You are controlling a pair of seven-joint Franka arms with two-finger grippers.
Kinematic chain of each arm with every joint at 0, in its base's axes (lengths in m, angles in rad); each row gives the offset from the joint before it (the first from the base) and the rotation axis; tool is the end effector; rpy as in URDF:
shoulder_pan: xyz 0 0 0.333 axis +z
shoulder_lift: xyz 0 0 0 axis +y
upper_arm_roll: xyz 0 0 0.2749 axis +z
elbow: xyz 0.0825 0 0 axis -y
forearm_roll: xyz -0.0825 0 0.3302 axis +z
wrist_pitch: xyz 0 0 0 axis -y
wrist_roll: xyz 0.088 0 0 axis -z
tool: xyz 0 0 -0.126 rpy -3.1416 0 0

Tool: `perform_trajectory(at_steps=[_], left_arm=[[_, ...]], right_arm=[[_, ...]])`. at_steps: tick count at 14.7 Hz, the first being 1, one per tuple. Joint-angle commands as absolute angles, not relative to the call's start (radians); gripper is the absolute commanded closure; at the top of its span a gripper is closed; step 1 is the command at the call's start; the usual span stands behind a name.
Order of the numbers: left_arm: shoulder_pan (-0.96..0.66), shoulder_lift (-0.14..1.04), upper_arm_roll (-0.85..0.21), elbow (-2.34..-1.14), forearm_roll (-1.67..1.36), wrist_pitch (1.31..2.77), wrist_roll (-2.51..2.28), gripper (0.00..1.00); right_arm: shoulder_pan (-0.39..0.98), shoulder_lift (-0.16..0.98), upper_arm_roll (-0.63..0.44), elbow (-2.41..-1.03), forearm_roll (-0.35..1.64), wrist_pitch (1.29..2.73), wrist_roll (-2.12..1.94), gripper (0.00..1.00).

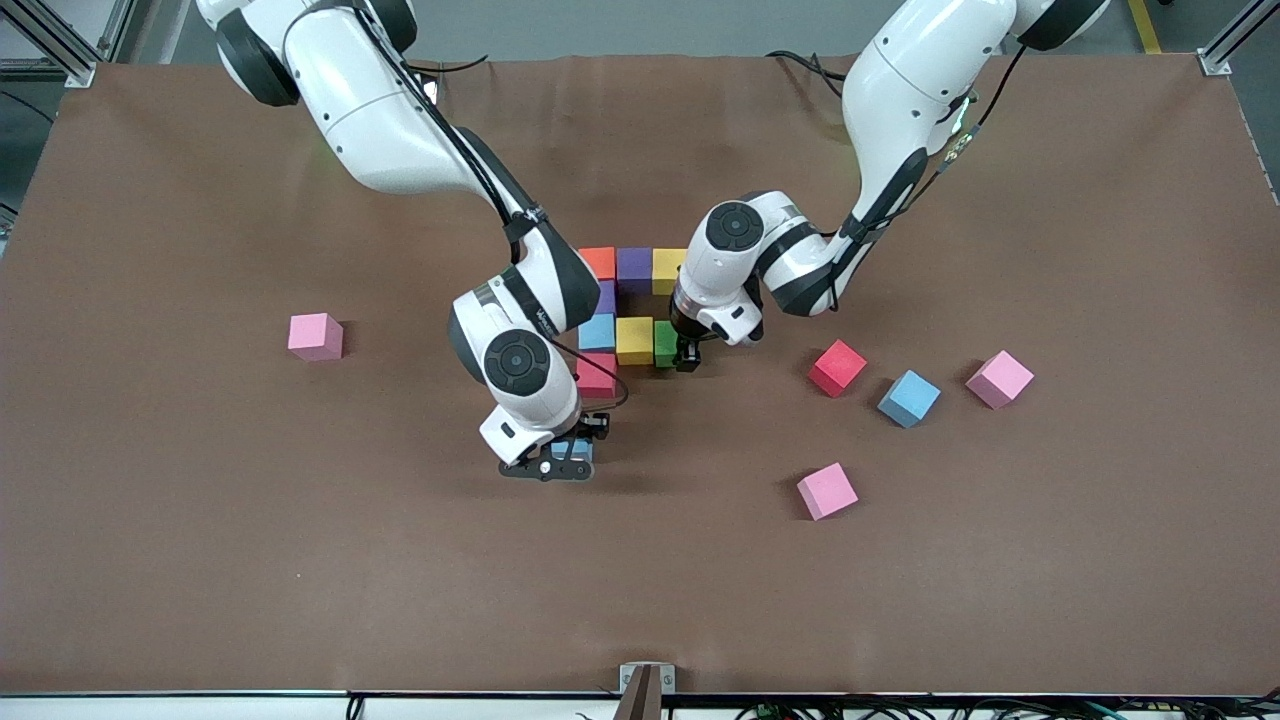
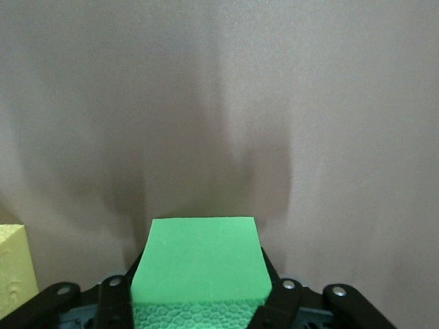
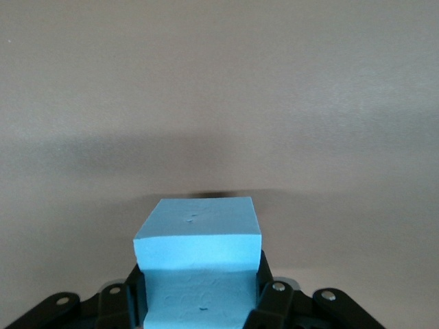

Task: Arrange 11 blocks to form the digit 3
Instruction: 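Place blue under pink with the right gripper while the left gripper holds green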

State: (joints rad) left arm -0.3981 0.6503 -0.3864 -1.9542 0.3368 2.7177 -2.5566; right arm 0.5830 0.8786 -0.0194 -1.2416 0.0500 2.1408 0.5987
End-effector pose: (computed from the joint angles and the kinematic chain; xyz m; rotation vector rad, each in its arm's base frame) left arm 0.4075 -0.4137 0.1718 2.0987 2.0922 -0.1157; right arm 0.5713 0.3681 0.2188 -3.1060 0.0846 -0.0035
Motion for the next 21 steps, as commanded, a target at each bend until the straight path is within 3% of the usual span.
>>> perform_trajectory(at_steps=[1, 2, 3, 5, 15, 21], left_arm=[[-0.408, 0.673, -0.383, -1.94, 0.356, 2.735, -2.566, 0.52], [-0.408, 0.673, -0.383, -1.94, 0.356, 2.735, -2.566, 0.48], [-0.408, 0.673, -0.383, -1.94, 0.356, 2.734, -2.56, 0.36], [-0.422, 0.672, -0.383, -1.94, 0.356, 2.734, -2.56, 0.0], [-0.413, 0.611, -0.382, -1.939, 0.356, 2.701, -2.56, 0.0], [-0.413, 0.483, -0.411, -1.94, 0.356, 2.521, -2.557, 0.0]], right_arm=[[0.601, 0.905, -0.025, -1.209, 0.032, 2.14, 0.629, 0.55], [0.609, 0.913, -0.025, -1.21, 0.032, 2.14, 0.629, 0.54], [0.612, 0.919, -0.023, -1.21, 0.034, 2.141, 0.629, 0.54], [0.617, 0.93, -0.023, -1.21, 0.035, 2.141, 0.624, 0.54], [0.644, 0.931, -0.018, -1.224, 0.048, 2.129, 0.562, 0.53], [0.644, 0.922, -0.017, -1.238, 0.044, 2.087, 0.517, 0.52]])
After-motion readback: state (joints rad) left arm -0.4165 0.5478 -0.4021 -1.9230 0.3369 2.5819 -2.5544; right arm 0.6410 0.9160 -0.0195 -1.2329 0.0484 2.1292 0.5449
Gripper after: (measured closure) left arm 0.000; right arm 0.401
